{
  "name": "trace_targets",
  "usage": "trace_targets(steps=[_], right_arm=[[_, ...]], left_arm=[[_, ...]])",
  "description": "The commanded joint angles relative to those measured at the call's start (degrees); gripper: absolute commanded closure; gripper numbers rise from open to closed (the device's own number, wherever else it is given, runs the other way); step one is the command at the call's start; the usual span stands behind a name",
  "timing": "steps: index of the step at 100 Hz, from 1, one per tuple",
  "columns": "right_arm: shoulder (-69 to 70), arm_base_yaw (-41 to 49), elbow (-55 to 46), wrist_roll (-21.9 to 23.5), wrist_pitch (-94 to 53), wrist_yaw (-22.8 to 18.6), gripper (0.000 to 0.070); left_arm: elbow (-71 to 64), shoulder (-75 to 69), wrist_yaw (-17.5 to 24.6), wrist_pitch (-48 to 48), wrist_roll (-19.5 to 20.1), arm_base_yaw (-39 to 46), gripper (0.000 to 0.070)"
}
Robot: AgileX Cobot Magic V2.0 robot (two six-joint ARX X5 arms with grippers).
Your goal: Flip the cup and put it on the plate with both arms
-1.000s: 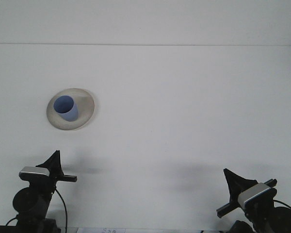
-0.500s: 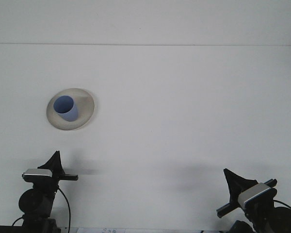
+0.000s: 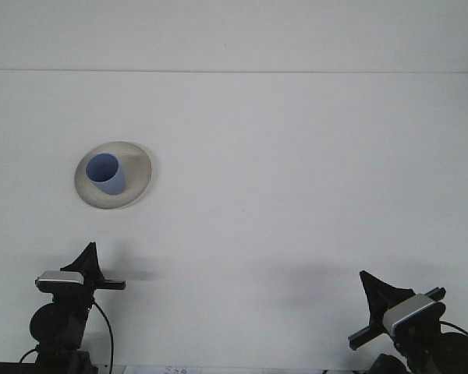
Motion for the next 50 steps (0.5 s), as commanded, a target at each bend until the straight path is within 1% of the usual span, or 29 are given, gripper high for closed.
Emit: trace_targets(steps=[1, 19, 27, 34, 41, 46, 50], right_arm=[[0.17, 0.46, 0.28, -0.02, 0.74, -0.02, 0.0693], [0.17, 0.46, 0.28, -0.09, 0.68, 0.02, 0.0693], [0.17, -1.27, 0.15, -2.80, 0.90, 0.52, 0.0693], [0.11, -6.38, -1.36, -3.54, 4.85, 0.15, 0.0693], [-0.74, -13.55, -4.81, -3.96, 11.37, -0.76, 0.0693], [-1.68, -19.06, -8.13, -4.37, 15.74, -2.64, 0.0693], [-2.60, -23.67, -11.19, -4.52, 18.69, -5.40, 0.0693]], left_arm=[[-1.11, -0.13, -0.15, 0.68, -0.04, 0.04, 0.0684], [-1.11, -0.13, -0.15, 0.68, -0.04, 0.04, 0.0684], [-1.11, -0.13, -0.15, 0.66, -0.04, 0.04, 0.0684], [-1.11, -0.13, -0.17, 0.68, -0.04, 0.04, 0.0684], [-1.11, -0.13, -0.15, 0.68, -0.04, 0.04, 0.0684], [-1.11, -0.13, -0.15, 0.70, -0.04, 0.04, 0.0684], [-1.11, -0.13, -0.17, 0.70, -0.04, 0.04, 0.0684]])
